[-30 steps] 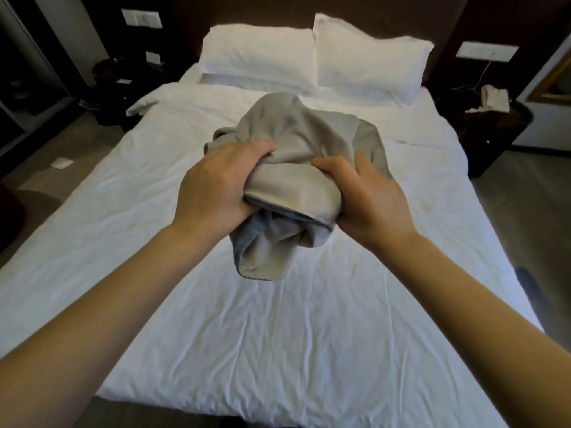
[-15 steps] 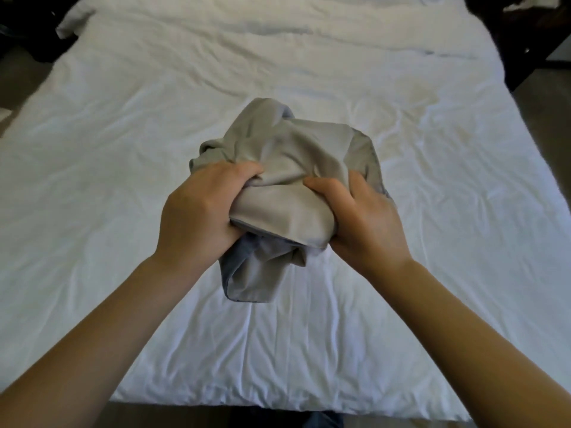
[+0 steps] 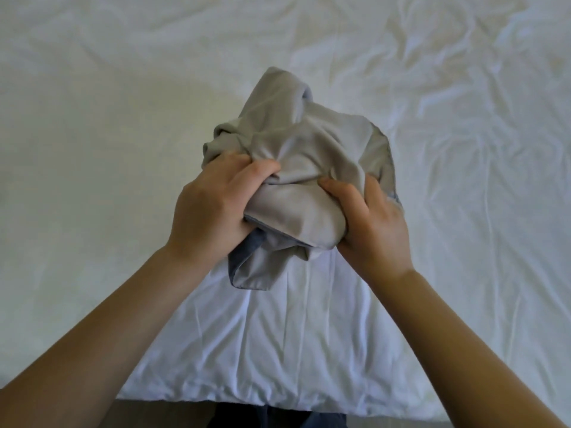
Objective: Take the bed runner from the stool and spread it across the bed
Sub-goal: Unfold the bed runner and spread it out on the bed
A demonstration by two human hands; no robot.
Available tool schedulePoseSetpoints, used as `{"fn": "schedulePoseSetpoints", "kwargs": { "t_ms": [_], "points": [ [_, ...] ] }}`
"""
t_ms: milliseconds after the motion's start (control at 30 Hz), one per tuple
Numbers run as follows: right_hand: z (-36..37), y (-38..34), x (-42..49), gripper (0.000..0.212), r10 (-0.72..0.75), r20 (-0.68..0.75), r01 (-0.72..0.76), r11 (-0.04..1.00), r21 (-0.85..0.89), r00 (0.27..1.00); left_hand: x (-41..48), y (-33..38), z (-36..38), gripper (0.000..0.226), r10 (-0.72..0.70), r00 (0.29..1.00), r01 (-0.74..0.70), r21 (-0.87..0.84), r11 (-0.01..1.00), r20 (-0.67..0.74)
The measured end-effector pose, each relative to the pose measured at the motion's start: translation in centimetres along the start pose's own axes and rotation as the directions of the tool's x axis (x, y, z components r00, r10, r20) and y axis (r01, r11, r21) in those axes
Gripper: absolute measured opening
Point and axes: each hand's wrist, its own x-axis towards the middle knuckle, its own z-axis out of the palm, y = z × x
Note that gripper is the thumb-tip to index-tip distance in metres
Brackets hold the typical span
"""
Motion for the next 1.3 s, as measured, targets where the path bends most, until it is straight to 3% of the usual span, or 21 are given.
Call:
{"fn": "schedulePoseSetpoints", "kwargs": {
  "t_ms": [367,700,833,933,1033,1300],
  "points": [
    [4.6,1.0,-1.1,0.077,0.060,0.165,-0.055,0.998,-0.032,0.984,-2.1,-2.3,4.4,0.081,-0.147,0.961,0.155,-0.016,0.988,0.234],
    [4.4,1.1,-1.1,0.078,0.088,0.286,-0.074,0.995,-0.061,0.954,-2.8,-1.6,5.4,0.089,-0.229,0.927,0.246,-0.020,0.969,0.297],
    [2.3,0.7,-0.4,0.087,0.109,0.429,-0.043,0.986,-0.161,0.897,-2.0,-1.1,4.0,0.092,-0.258,0.882,0.253,0.066,0.965,0.395],
    [0.3,0.1,0.2,0.107,0.148,0.560,-0.036,0.978,-0.206,0.815,-0.6,0.1,2.0,0.099,-0.299,0.815,0.251,0.163,0.954,0.496],
    [-2.5,-0.9,1.8,0.111,0.170,0.640,-0.030,0.974,-0.225,0.749,1.0,1.6,-0.8,0.098,-0.342,0.761,0.276,0.201,0.940,0.551],
    [-7.9,-3.1,6.9,0.087,0.055,0.585,0.045,0.987,-0.156,0.809,5.1,2.8,-6.6,0.082,-0.328,0.827,0.248,0.228,0.942,0.457]
  ]
}}
